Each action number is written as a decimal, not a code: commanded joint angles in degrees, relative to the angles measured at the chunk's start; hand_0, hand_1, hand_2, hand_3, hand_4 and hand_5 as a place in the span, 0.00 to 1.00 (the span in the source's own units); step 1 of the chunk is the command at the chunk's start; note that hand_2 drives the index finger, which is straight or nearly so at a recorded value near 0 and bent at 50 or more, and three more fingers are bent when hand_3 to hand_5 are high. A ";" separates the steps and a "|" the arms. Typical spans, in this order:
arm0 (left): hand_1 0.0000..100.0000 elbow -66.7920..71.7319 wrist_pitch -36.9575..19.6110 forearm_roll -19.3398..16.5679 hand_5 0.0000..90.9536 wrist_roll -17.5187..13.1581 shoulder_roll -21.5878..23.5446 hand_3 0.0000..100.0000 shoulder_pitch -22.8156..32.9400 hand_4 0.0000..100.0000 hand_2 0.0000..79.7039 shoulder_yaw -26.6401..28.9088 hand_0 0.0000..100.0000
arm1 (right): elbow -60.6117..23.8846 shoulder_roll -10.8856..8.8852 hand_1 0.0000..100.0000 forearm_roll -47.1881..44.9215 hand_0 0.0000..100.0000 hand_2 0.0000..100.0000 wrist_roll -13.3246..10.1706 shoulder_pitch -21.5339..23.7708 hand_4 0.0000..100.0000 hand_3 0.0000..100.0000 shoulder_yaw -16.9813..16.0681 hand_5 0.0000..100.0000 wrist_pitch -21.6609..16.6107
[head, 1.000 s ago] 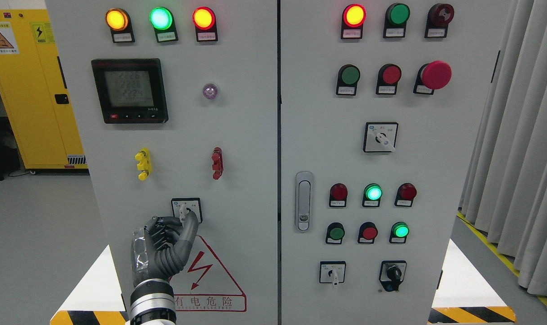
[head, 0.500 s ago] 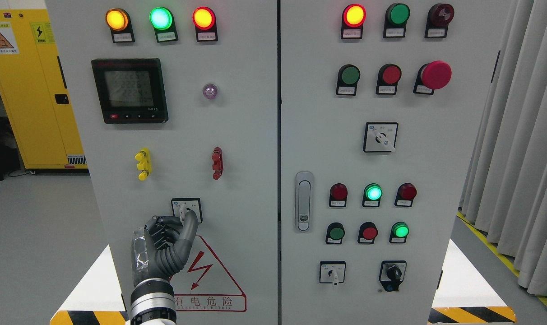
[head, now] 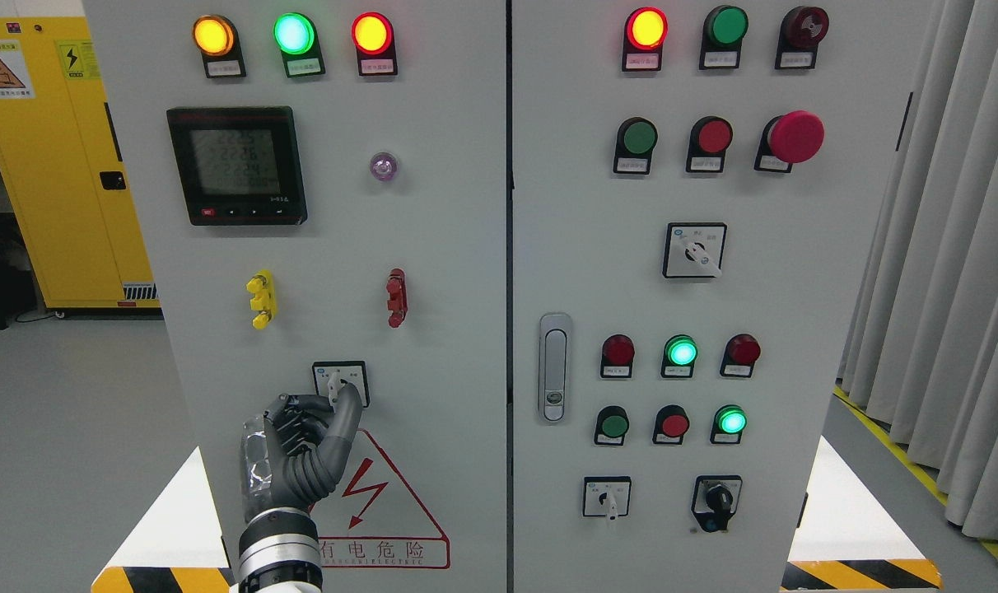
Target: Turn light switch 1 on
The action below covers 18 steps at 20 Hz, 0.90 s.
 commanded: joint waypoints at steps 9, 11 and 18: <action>0.63 0.71 -0.06 -0.03 0.96 -0.18 0.01 0.93 -0.09 0.89 0.79 -0.08 0.30 | 0.00 0.00 0.50 0.00 0.00 0.04 0.05 0.00 0.00 0.00 0.00 0.00 -0.01; 0.62 0.63 -0.15 -0.03 0.95 -0.18 -0.07 0.93 -0.09 0.89 0.79 -0.08 0.29 | 0.00 0.00 0.50 0.00 0.00 0.04 -0.04 0.00 0.00 0.00 0.00 0.00 -0.01; 0.60 0.72 -0.15 0.06 0.95 -0.18 0.01 0.92 -0.09 0.89 0.79 -0.08 0.31 | 0.00 0.00 0.50 0.00 0.00 0.04 0.05 0.00 0.00 0.00 0.00 0.00 -0.01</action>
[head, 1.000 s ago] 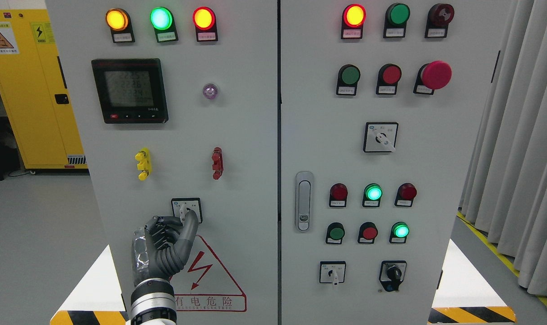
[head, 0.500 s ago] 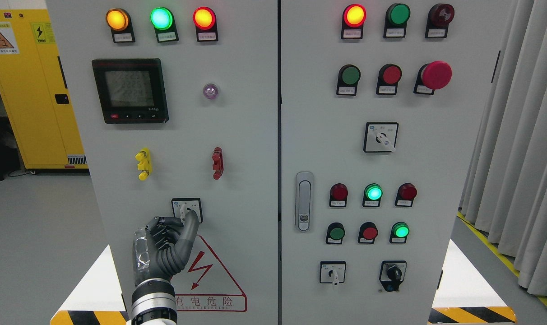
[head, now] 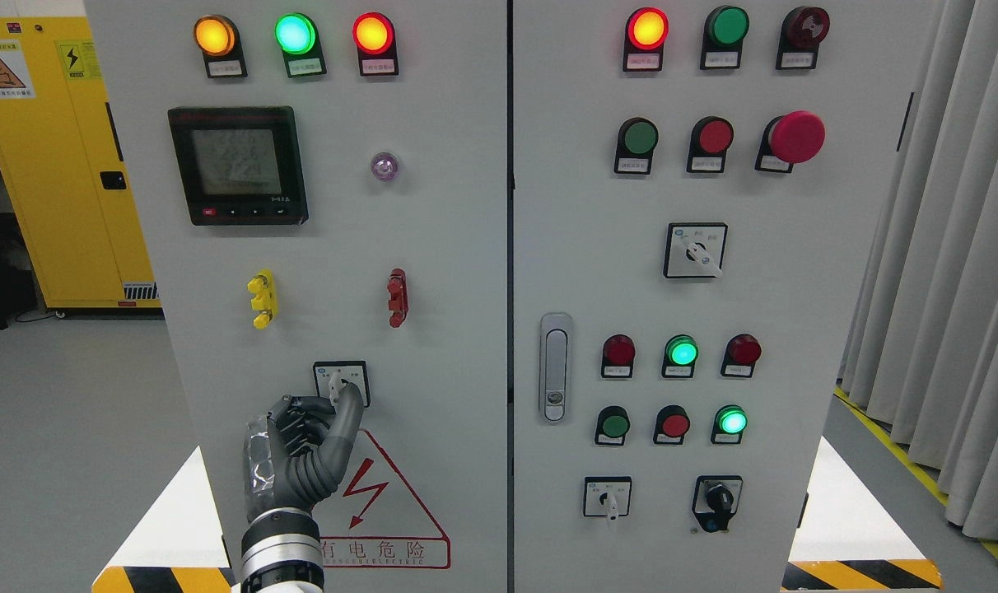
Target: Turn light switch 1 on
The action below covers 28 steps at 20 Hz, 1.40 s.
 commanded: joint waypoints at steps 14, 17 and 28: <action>0.54 0.17 -0.37 0.14 0.95 -0.15 0.03 0.92 -0.03 0.89 0.78 -0.12 0.44 | 0.00 0.00 0.50 0.00 0.00 0.04 0.05 0.00 0.00 0.00 0.00 0.00 -0.01; 0.54 0.17 -0.37 0.14 0.95 -0.15 0.03 0.92 -0.03 0.89 0.78 -0.12 0.45 | 0.00 0.00 0.50 0.00 0.00 0.04 0.05 0.00 0.00 0.00 0.00 0.00 -0.01; 0.53 0.17 -0.55 0.14 0.95 -0.15 0.03 0.91 -0.03 0.89 0.77 -0.21 0.47 | 0.00 0.00 0.50 0.00 0.00 0.04 0.05 0.00 0.00 0.00 0.00 0.00 -0.01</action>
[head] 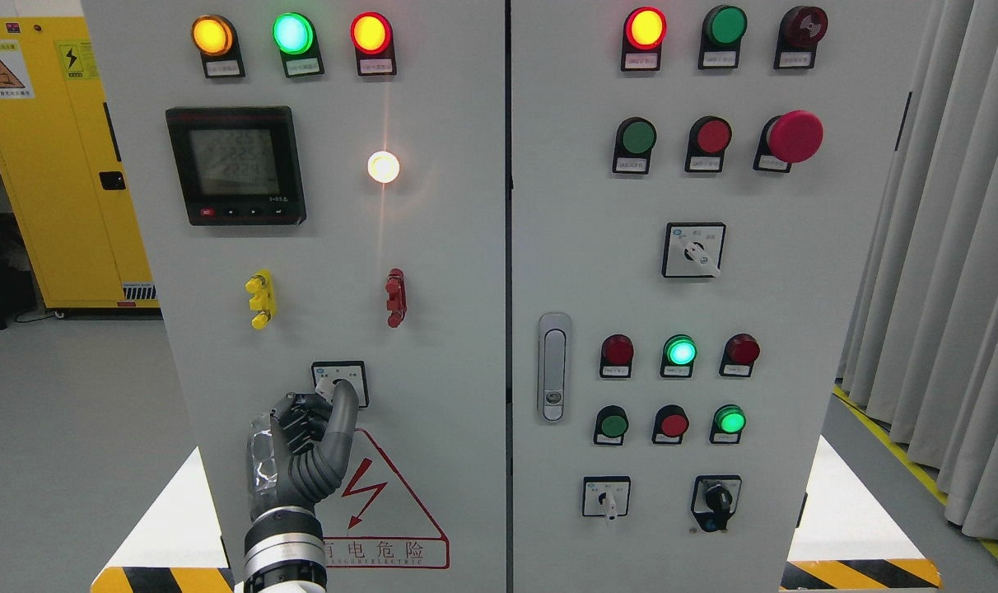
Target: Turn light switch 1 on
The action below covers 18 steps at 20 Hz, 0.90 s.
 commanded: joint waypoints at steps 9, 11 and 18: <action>0.53 -0.07 0.00 0.09 0.95 0.10 0.03 0.91 0.12 0.89 0.77 -0.01 0.45 | 0.00 0.00 0.50 0.00 0.00 0.04 -0.04 0.00 0.00 0.00 0.00 0.00 -0.01; 0.51 -0.07 0.00 0.09 0.95 0.10 0.03 0.91 0.12 0.89 0.79 -0.01 0.35 | 0.00 0.00 0.50 0.00 0.00 0.04 0.05 0.00 0.00 0.00 0.00 0.00 -0.01; 0.49 -0.07 -0.08 0.35 0.95 0.10 0.03 0.92 0.21 0.89 0.80 -0.10 0.21 | 0.00 0.00 0.50 0.00 0.00 0.04 0.05 0.00 0.00 0.00 0.00 0.00 -0.01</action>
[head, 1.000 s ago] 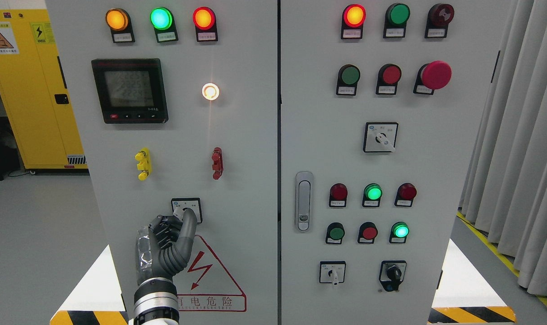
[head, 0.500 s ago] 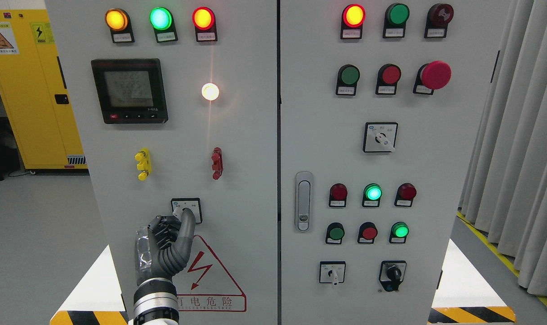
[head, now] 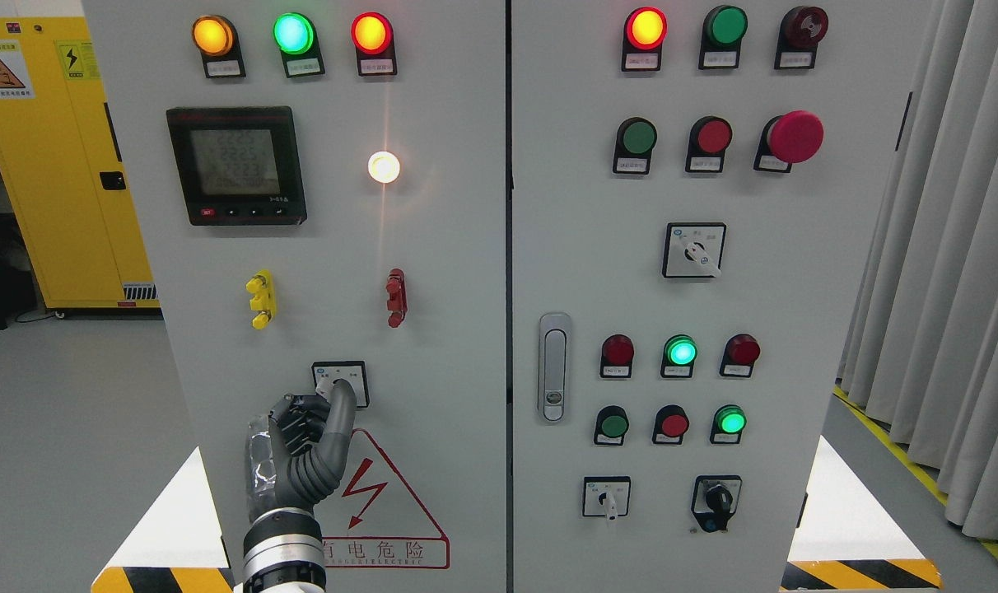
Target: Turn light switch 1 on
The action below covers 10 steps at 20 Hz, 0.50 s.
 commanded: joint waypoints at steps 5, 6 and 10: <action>0.48 -0.29 0.09 0.15 0.95 0.01 0.01 0.92 0.29 0.89 0.81 -0.08 0.15 | 0.00 0.00 0.50 0.00 0.00 0.04 0.05 0.00 0.00 0.00 0.00 0.00 -0.01; 0.48 -0.38 0.09 0.24 0.94 0.01 0.10 0.92 0.30 0.89 0.81 -0.08 0.15 | 0.00 0.00 0.50 0.00 0.00 0.04 0.05 0.00 0.00 0.00 0.00 0.00 -0.01; 0.47 -0.47 0.00 0.33 0.94 1.07 0.18 0.92 0.65 0.89 0.82 -0.08 0.10 | 0.00 0.00 0.50 0.00 0.00 0.04 0.05 0.00 0.00 0.00 0.00 0.00 -0.01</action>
